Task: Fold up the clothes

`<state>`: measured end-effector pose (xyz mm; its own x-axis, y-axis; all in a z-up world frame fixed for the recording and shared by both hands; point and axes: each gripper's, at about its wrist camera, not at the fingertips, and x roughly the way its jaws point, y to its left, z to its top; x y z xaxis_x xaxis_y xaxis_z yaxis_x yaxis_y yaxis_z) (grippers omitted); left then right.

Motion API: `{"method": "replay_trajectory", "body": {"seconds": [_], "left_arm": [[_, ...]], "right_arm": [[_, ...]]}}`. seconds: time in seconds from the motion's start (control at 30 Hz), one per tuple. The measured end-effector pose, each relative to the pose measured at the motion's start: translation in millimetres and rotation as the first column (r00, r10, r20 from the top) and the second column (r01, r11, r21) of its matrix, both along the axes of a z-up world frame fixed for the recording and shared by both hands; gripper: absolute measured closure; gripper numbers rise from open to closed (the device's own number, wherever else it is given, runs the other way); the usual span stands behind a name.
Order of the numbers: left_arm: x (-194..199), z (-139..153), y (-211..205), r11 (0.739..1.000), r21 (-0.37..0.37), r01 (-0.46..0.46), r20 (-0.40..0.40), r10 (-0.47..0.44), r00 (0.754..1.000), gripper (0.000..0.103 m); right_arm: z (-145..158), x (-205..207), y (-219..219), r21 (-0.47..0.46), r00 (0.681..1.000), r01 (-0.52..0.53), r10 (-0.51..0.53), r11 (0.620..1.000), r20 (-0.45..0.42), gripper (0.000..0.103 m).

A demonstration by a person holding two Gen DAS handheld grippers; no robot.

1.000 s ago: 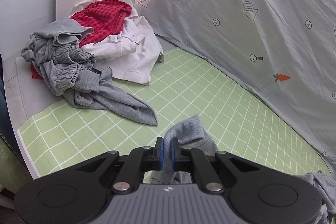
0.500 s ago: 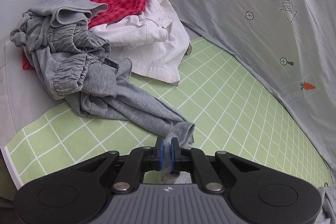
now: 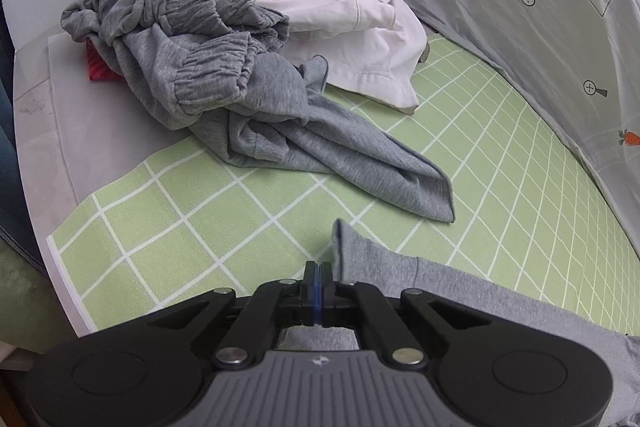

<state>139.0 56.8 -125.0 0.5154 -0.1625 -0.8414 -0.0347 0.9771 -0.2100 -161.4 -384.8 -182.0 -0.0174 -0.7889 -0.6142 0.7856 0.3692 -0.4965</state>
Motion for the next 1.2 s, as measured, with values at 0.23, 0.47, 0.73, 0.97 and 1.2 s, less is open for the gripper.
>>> {"method": "replay_trajectory", "body": {"seconds": [0.23,0.47,0.73,0.97,1.2], "left_arm": [[-1,4,11,0.999,-0.024,0.026,-0.003,-0.026,1.000,0.103],[-14,15,-32,0.978,-0.010,0.209,0.038,-0.209,0.977,0.100],[-57,31,-119,0.880,0.026,0.475,0.082,-0.475,0.876,0.051],[-120,48,-193,0.823,0.122,0.555,0.140,-0.568,0.811,0.016],[-174,51,-283,0.808,0.106,0.579,0.116,-0.589,0.800,0.011]], "right_arm": [[1,-10,-1,0.077,0.993,0.009,-0.018,0.997,0.115,0.001],[2,-17,5,0.129,0.983,-0.023,0.000,0.991,0.182,0.001],[15,-42,-2,0.160,0.953,-0.133,0.082,0.978,0.292,0.000],[42,-70,-26,0.094,0.907,-0.287,0.239,0.953,0.348,0.000],[60,-111,-95,0.080,0.889,-0.357,0.312,0.931,0.335,0.000]]}}
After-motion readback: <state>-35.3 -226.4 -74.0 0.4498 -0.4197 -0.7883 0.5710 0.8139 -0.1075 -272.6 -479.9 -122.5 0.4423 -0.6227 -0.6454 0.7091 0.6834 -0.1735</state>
